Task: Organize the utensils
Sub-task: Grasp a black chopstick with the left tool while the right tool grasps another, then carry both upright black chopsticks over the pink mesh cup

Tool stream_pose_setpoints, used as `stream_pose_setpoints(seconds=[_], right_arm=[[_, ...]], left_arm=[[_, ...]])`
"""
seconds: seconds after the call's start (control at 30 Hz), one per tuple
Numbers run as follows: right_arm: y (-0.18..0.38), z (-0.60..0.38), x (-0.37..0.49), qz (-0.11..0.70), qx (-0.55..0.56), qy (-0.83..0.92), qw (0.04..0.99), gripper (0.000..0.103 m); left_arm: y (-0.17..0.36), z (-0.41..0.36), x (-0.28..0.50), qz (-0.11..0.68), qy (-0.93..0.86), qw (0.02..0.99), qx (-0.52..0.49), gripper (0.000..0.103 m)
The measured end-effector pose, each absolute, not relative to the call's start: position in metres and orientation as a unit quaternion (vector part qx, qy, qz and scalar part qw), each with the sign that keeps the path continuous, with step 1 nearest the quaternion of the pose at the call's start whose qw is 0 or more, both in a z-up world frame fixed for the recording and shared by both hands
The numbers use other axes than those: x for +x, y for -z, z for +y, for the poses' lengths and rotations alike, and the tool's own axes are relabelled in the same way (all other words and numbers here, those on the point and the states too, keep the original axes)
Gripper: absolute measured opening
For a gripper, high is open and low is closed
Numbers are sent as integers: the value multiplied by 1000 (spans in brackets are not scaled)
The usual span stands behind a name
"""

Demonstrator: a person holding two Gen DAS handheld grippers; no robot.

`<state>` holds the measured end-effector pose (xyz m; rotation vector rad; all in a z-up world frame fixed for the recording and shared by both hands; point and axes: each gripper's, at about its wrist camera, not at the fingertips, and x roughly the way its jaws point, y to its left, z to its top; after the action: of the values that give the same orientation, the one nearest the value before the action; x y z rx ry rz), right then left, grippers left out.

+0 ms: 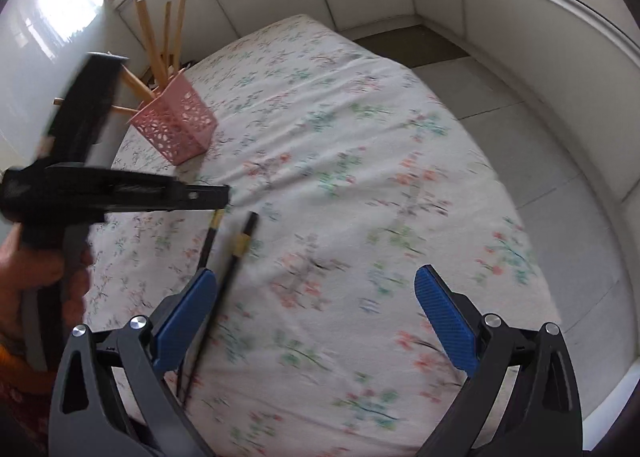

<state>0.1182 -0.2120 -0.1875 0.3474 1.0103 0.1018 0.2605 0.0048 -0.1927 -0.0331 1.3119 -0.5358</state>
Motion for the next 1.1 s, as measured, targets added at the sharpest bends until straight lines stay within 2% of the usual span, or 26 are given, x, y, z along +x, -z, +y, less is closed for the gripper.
stream_pose_setpoints(seconds=[0.2,0.27,0.3,0.4,0.47,0.5,0.53,0.67,1.0,1.1], right_arm=[[196,-161,174,546,118,-36,829,96],[204,-152,186,573,118,-38,810,91],[212,-146,191,593,123,-45,794,84],[212,-132,196,597,95,-40,796,78],[211,-125,195,594,74,-26,801,64],[209,-123,194,592,63,-20,803,42],[209,-123,193,593,63,-20,803,11],[206,-140,184,584,127,-31,801,7],[88,-168,114,311,137,-54,939,7],[62,-176,105,257,135,-53,955,7]], left_arm=[[140,49,238,541,236,806,-42,6],[128,59,238,527,224,818,-47,6],[121,69,237,517,216,827,-48,6],[106,83,233,497,197,844,-43,6],[97,90,230,482,187,855,-41,6],[94,94,227,477,184,859,-41,6],[90,96,225,470,182,863,-43,6],[75,97,219,440,174,880,-45,6],[35,93,189,356,162,918,-60,6],[27,87,181,336,155,927,-55,6]])
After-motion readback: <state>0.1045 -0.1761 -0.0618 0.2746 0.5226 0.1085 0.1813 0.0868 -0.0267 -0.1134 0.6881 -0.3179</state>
